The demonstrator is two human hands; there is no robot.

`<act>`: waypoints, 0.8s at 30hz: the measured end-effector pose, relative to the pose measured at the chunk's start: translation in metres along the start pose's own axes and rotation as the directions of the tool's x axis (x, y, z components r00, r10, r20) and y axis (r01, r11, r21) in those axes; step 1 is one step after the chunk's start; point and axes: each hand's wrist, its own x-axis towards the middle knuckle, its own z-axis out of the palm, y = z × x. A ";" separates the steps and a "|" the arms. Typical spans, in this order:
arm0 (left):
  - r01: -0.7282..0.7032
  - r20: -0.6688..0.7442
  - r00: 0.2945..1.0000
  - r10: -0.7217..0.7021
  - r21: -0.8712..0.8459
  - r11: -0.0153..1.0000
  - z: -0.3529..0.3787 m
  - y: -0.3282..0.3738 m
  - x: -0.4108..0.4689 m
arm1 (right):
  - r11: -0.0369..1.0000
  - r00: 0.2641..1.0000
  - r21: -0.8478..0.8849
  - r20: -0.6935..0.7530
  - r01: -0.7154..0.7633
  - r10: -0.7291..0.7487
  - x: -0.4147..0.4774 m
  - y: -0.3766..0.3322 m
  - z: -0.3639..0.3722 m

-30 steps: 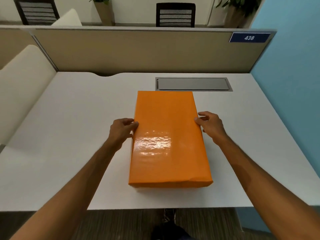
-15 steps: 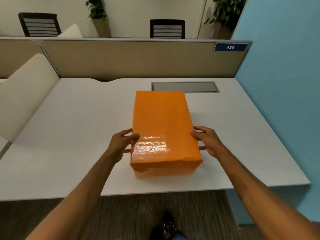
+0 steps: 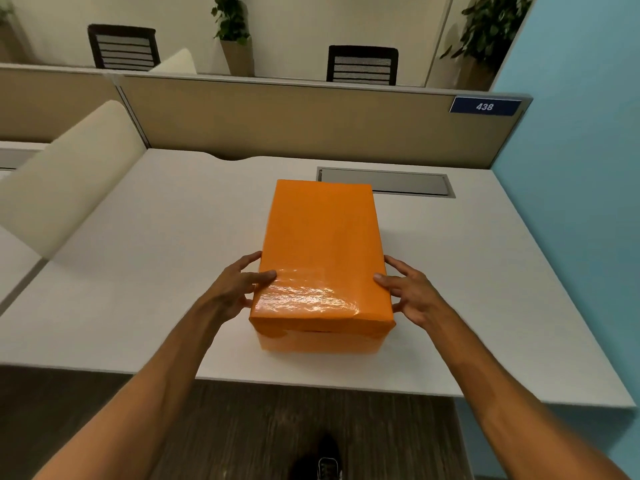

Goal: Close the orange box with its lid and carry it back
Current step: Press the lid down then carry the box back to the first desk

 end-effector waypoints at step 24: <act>-0.148 -0.243 0.961 0.133 -0.045 0.988 -0.175 0.069 0.025 | 0.996 0.987 -0.018 0.142 0.082 -0.078 0.109 -0.063 0.186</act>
